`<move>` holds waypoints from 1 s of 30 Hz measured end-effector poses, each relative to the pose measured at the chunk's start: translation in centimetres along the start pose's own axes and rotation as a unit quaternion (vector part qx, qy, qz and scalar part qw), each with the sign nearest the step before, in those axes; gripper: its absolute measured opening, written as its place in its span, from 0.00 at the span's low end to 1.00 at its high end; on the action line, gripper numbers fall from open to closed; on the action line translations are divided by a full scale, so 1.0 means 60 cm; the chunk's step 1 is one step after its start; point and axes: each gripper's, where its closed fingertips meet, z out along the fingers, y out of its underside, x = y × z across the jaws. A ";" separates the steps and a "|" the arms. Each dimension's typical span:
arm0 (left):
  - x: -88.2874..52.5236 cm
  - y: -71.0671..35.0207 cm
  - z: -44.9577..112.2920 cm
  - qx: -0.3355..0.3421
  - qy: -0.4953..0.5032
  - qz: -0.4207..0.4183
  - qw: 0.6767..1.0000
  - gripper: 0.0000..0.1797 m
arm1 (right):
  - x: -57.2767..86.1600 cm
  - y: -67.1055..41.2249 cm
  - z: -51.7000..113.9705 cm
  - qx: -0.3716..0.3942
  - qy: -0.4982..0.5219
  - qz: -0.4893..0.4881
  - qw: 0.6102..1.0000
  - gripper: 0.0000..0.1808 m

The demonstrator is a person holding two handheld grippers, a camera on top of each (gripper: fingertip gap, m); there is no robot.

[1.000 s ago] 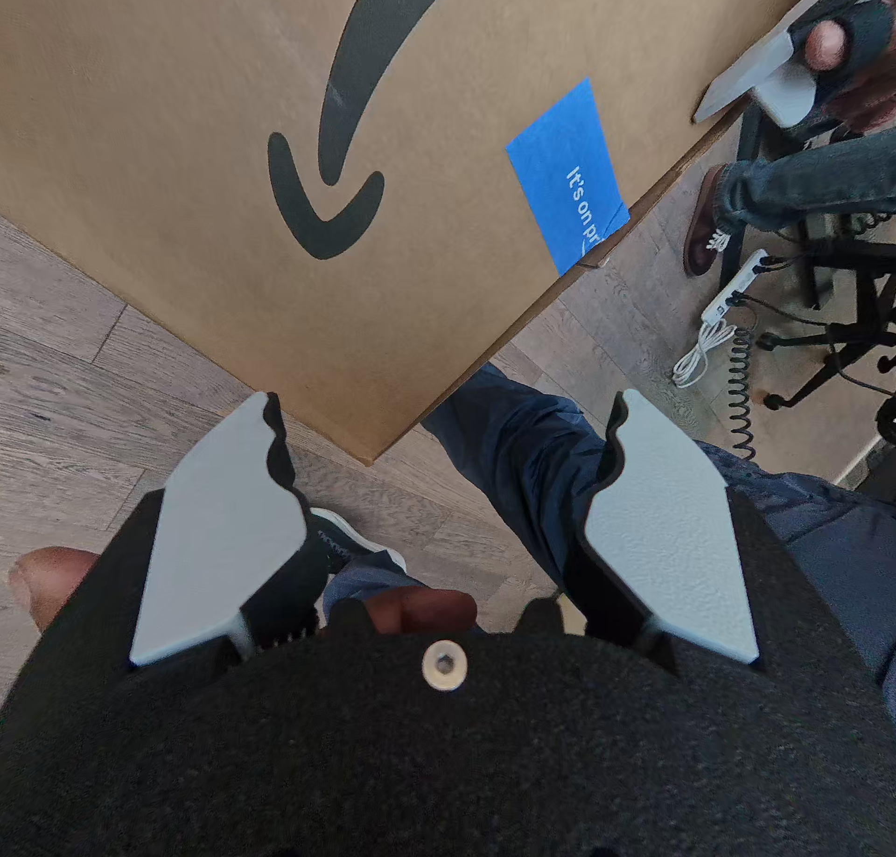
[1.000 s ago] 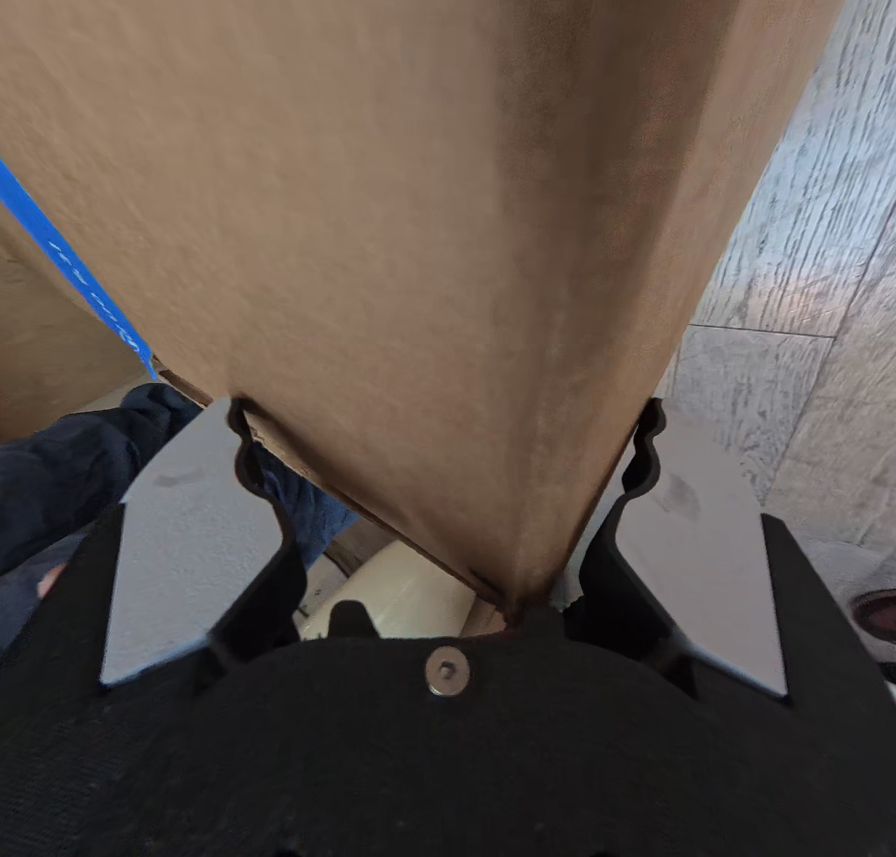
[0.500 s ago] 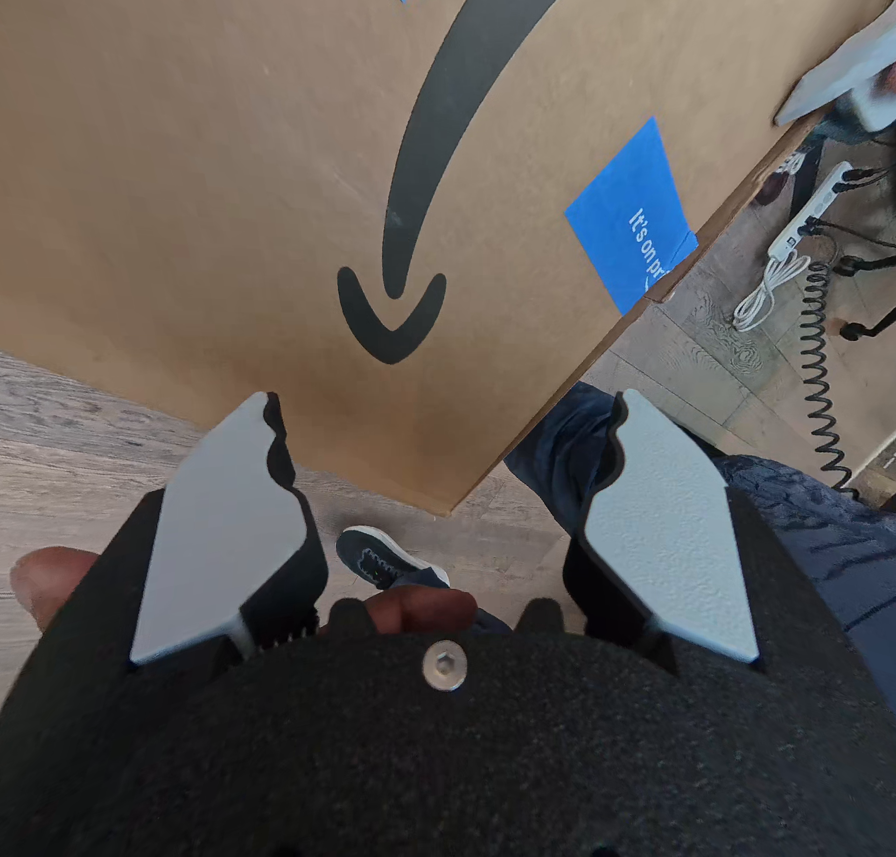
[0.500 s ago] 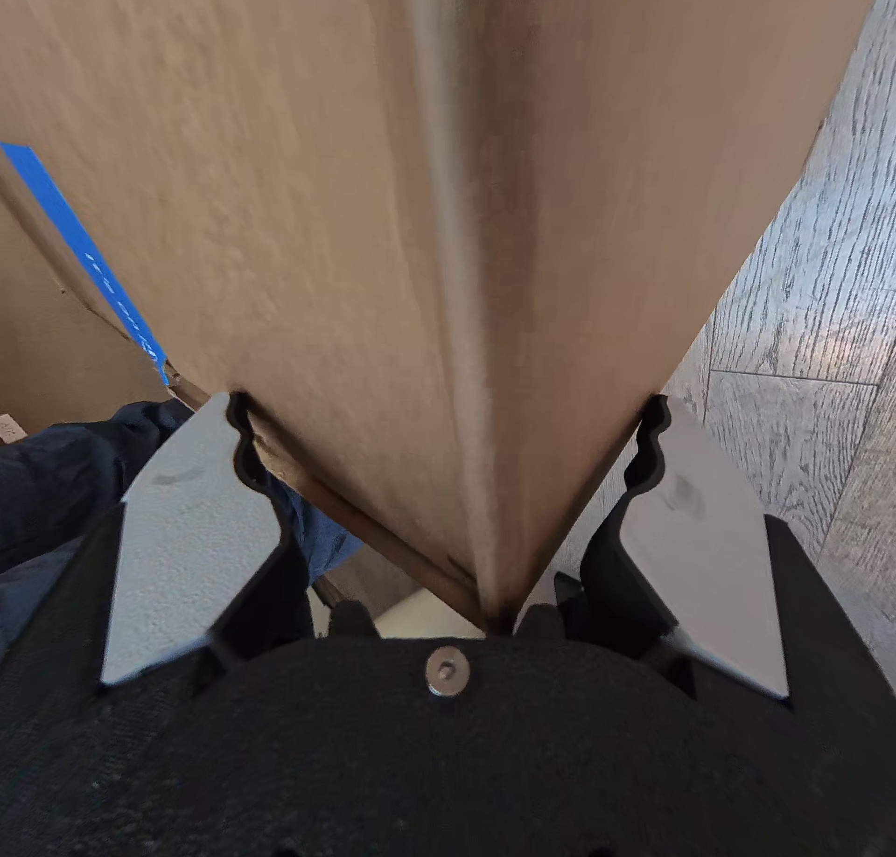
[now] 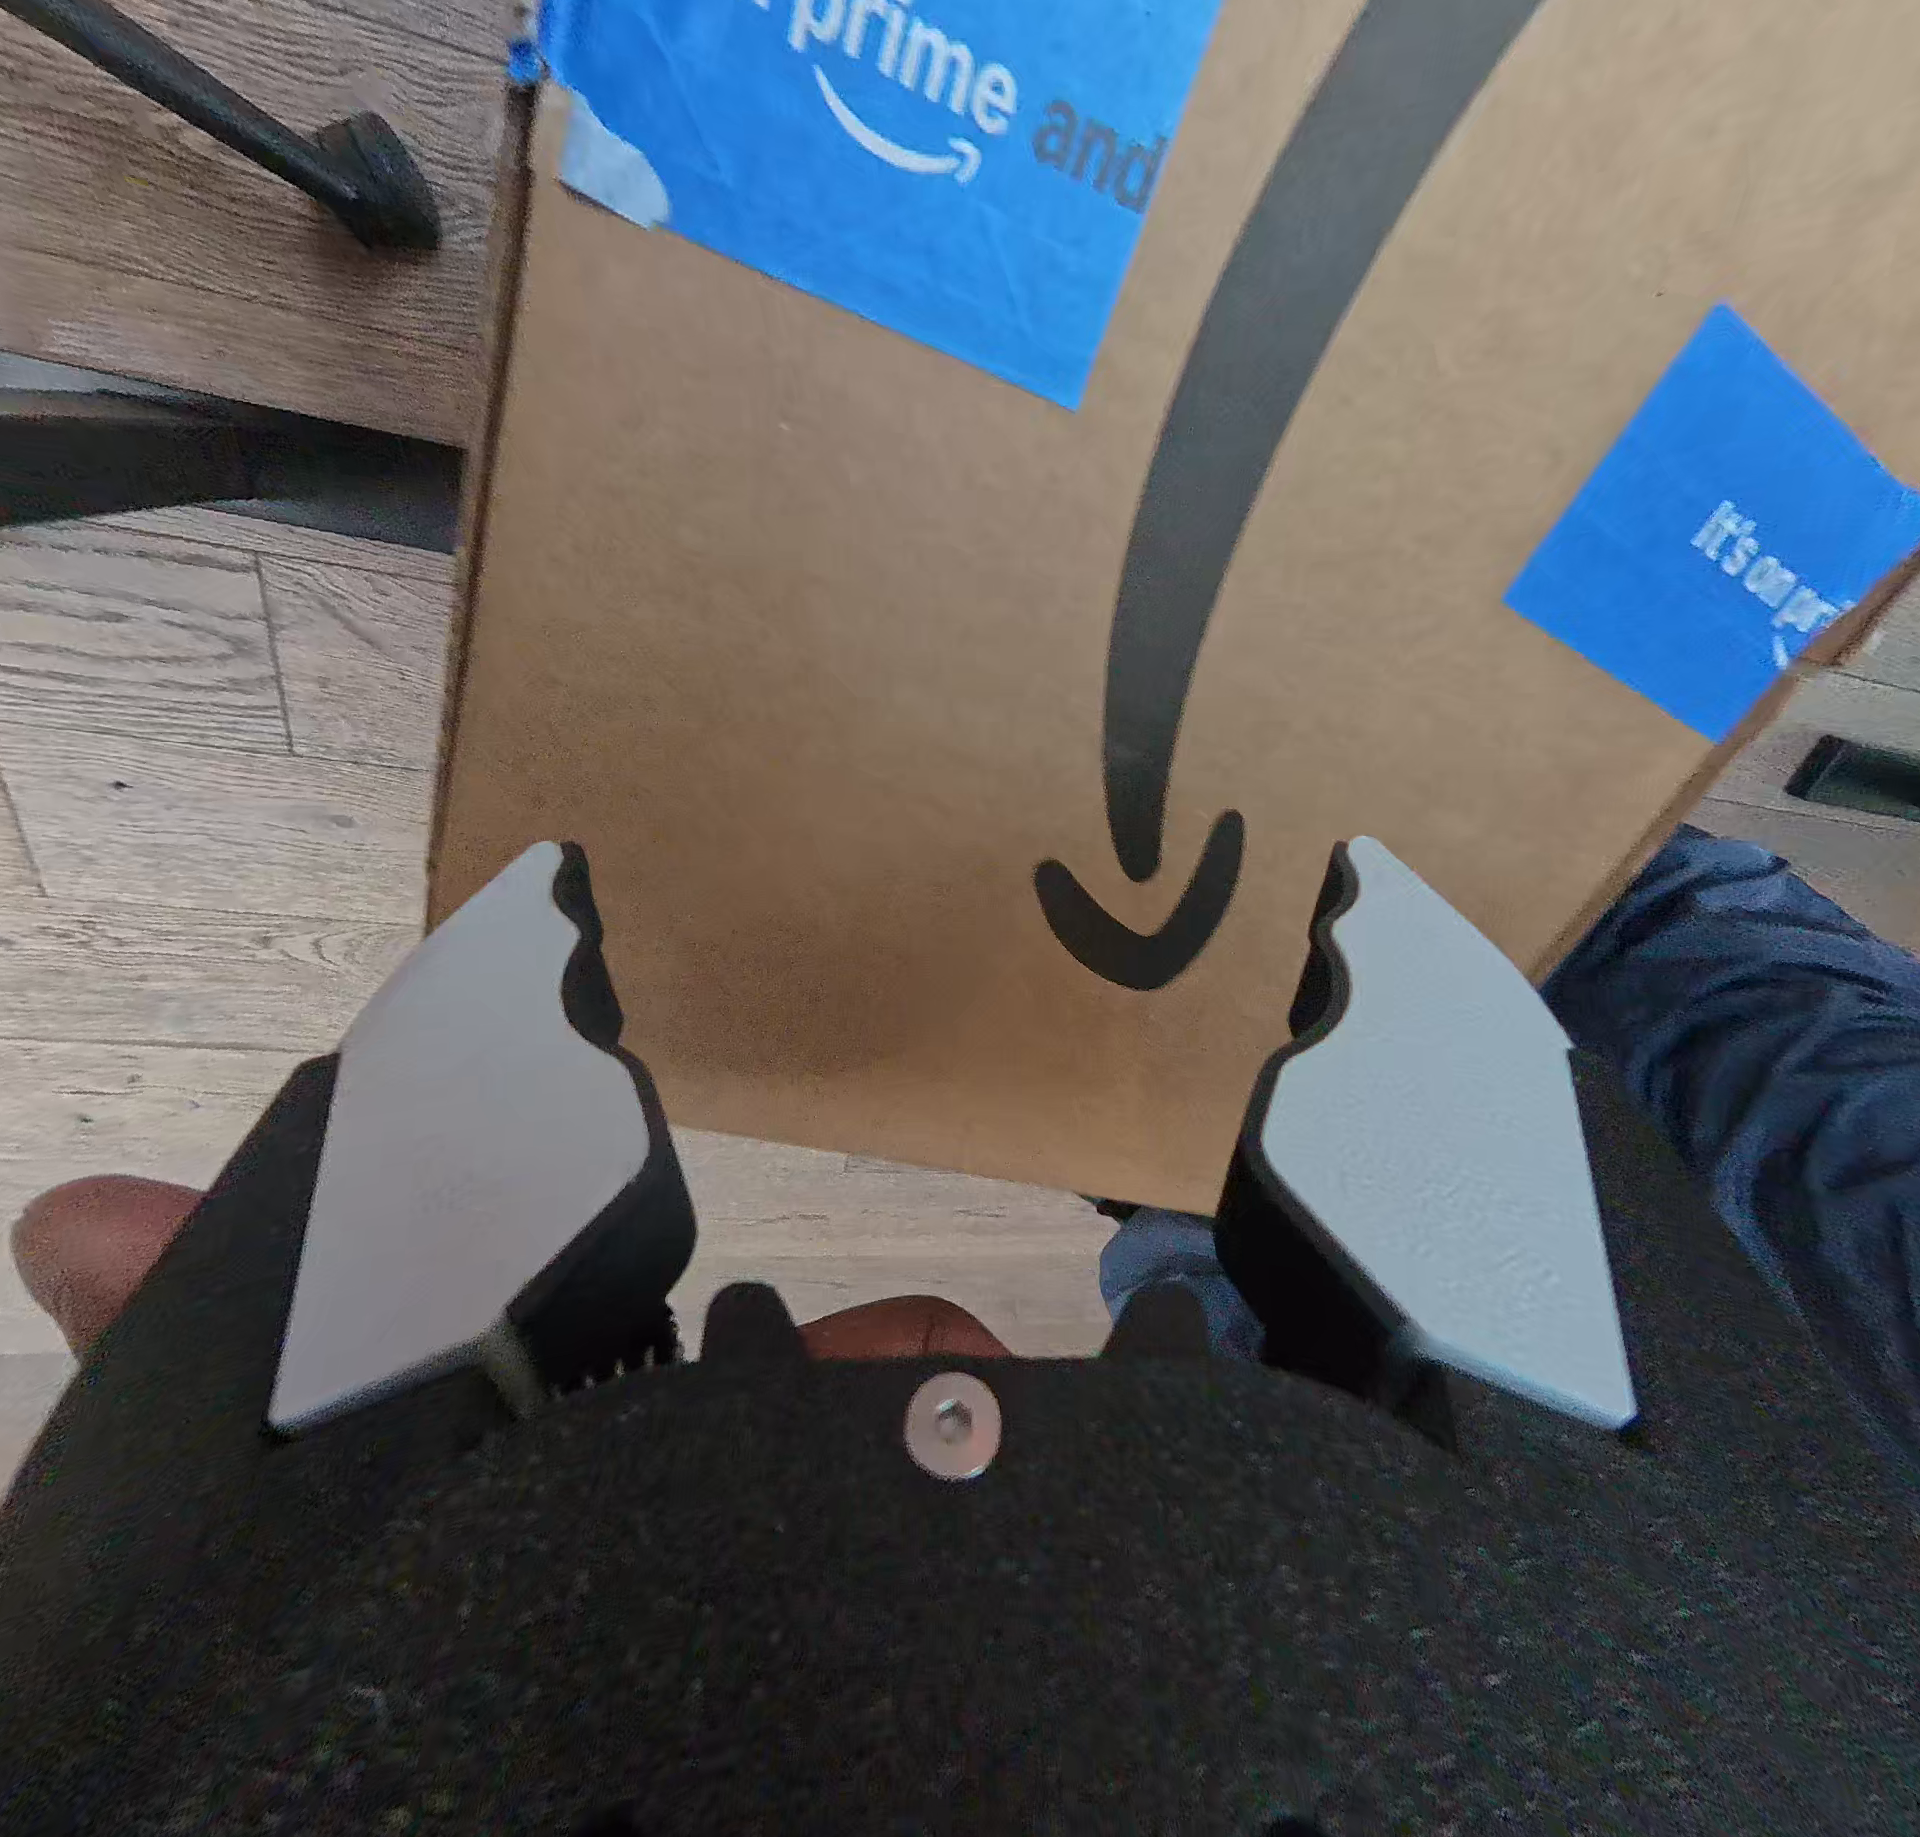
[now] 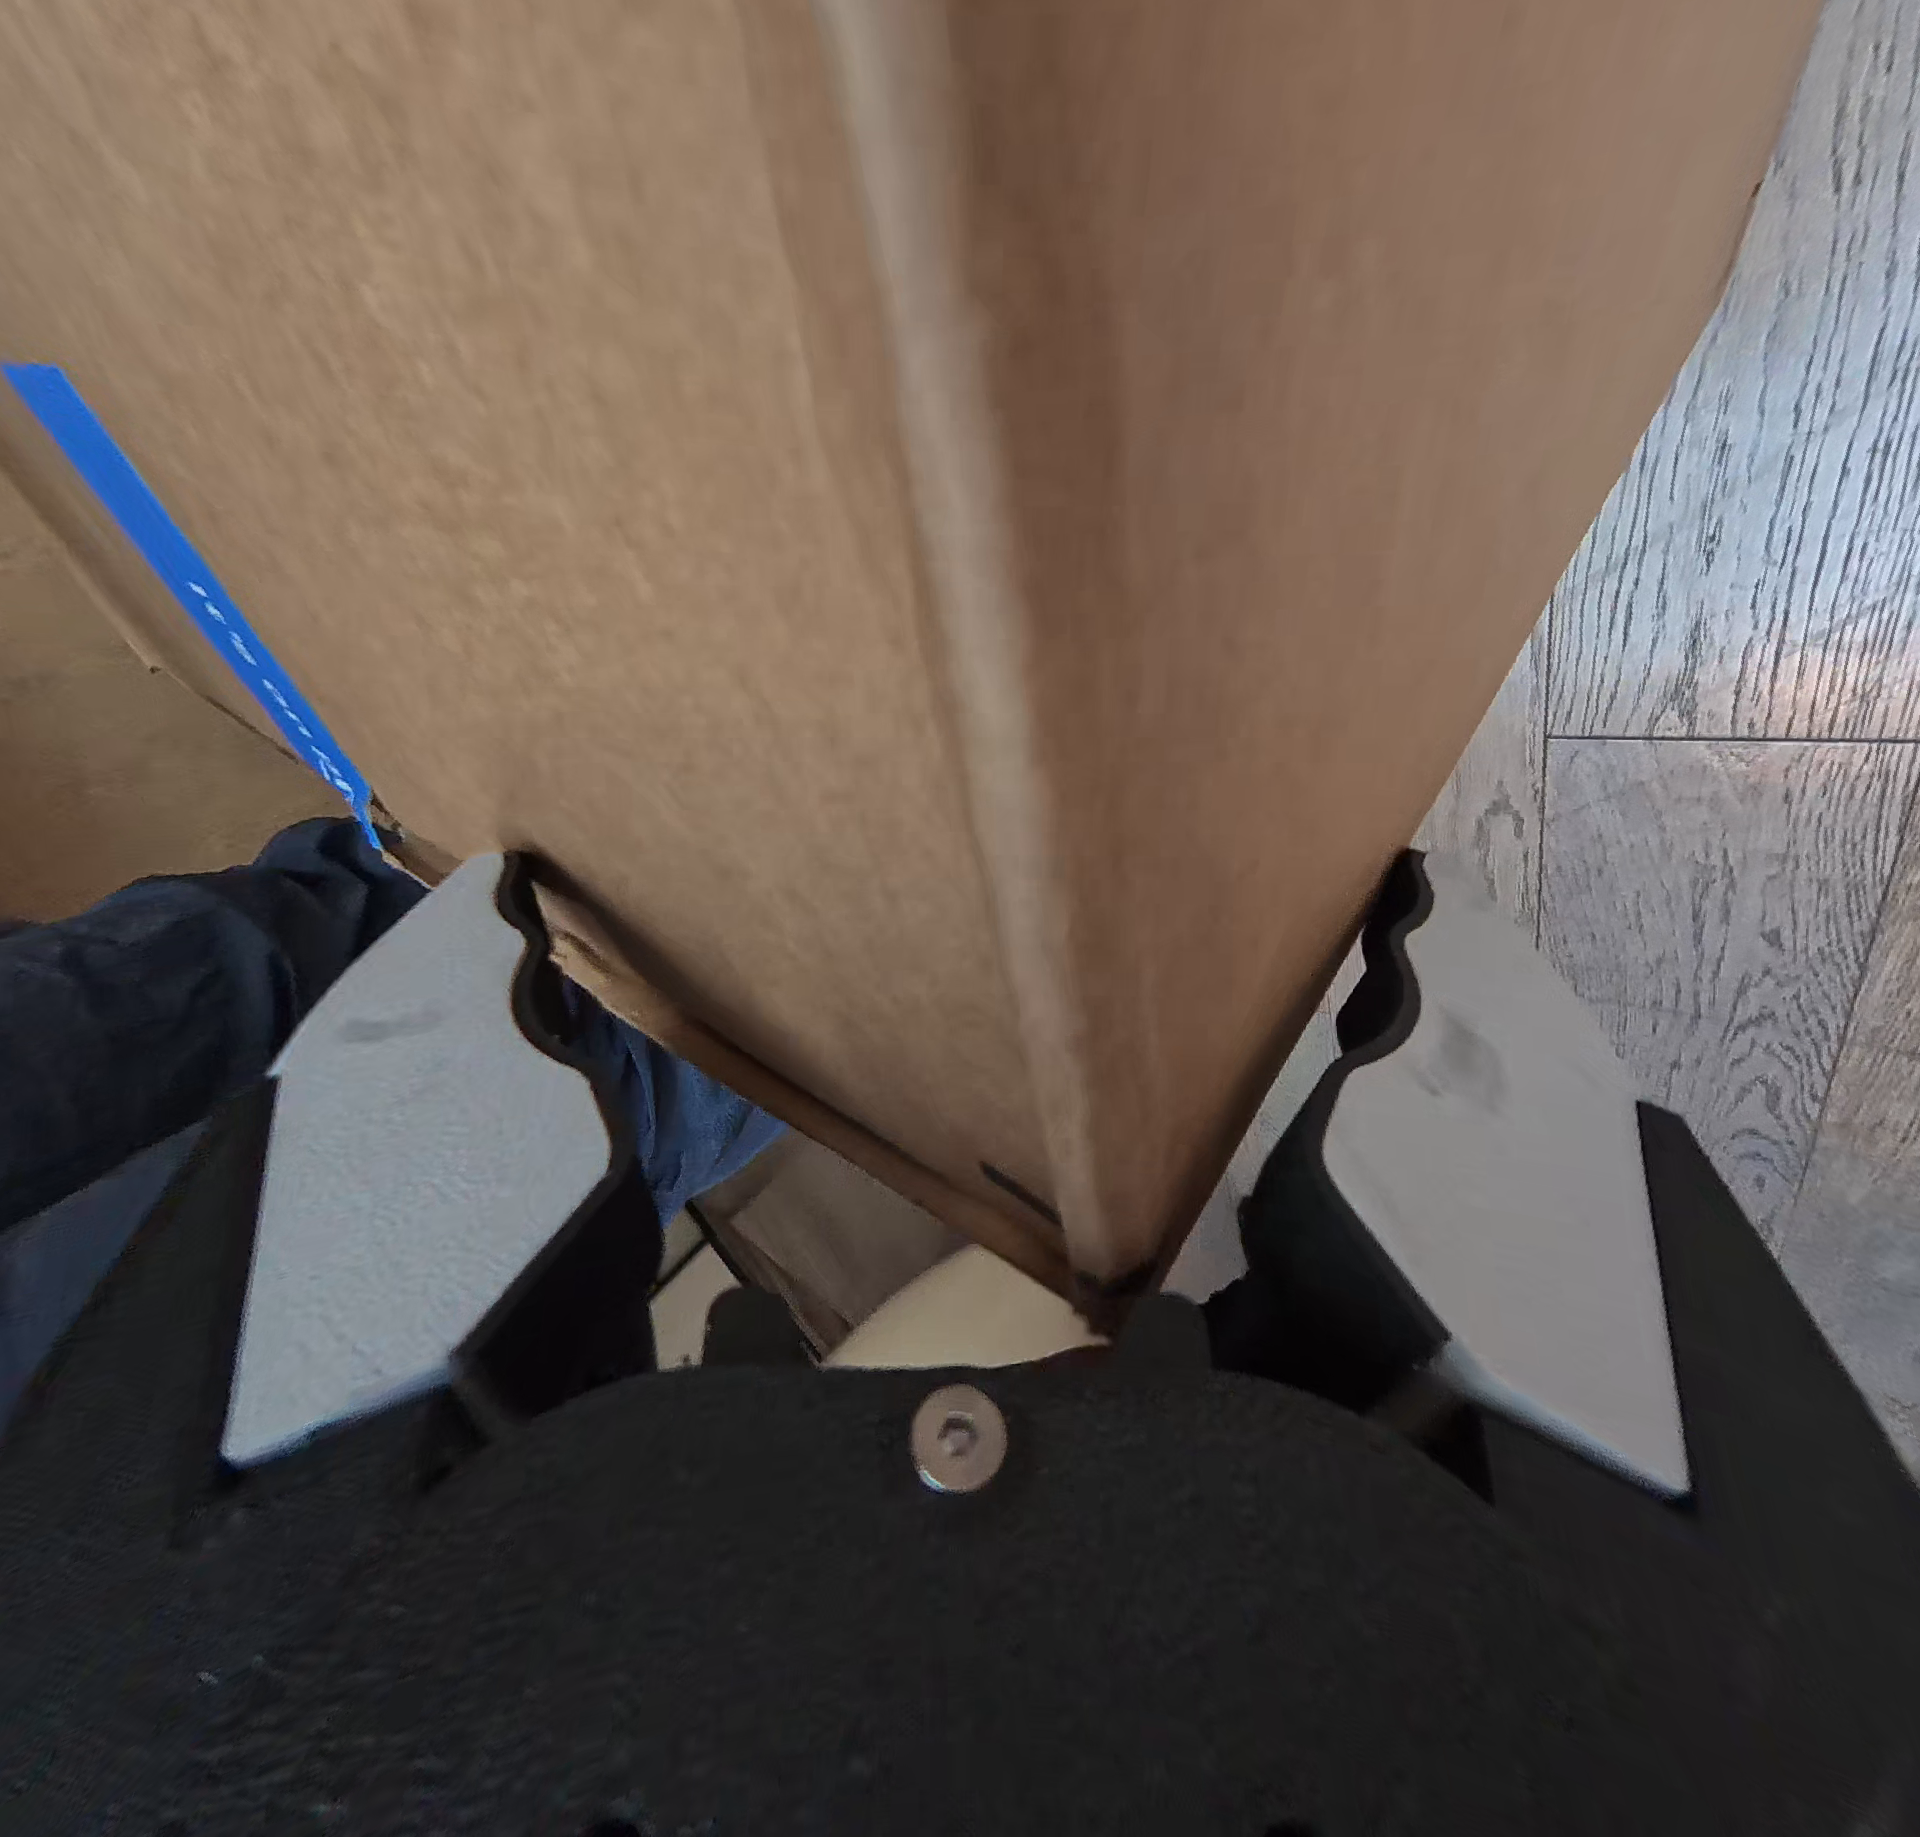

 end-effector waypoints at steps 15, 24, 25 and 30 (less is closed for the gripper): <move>-0.054 -0.067 0.140 -0.084 0.133 0.007 0.987 0.71 | -0.267 0.070 0.128 0.206 -0.225 0.263 0.915 0.67; 0.028 0.001 0.117 -0.114 0.117 0.096 0.982 0.71 | -0.283 0.073 0.176 0.297 -0.178 0.310 0.885 0.66; 0.046 0.019 0.111 -0.123 0.120 0.116 0.978 0.72 | -0.276 0.084 0.181 0.304 -0.168 0.321 0.881 0.66; 0.125 0.079 0.086 -0.117 0.142 0.171 0.968 0.73 | -0.247 0.136 0.203 0.306 -0.119 0.360 0.873 0.72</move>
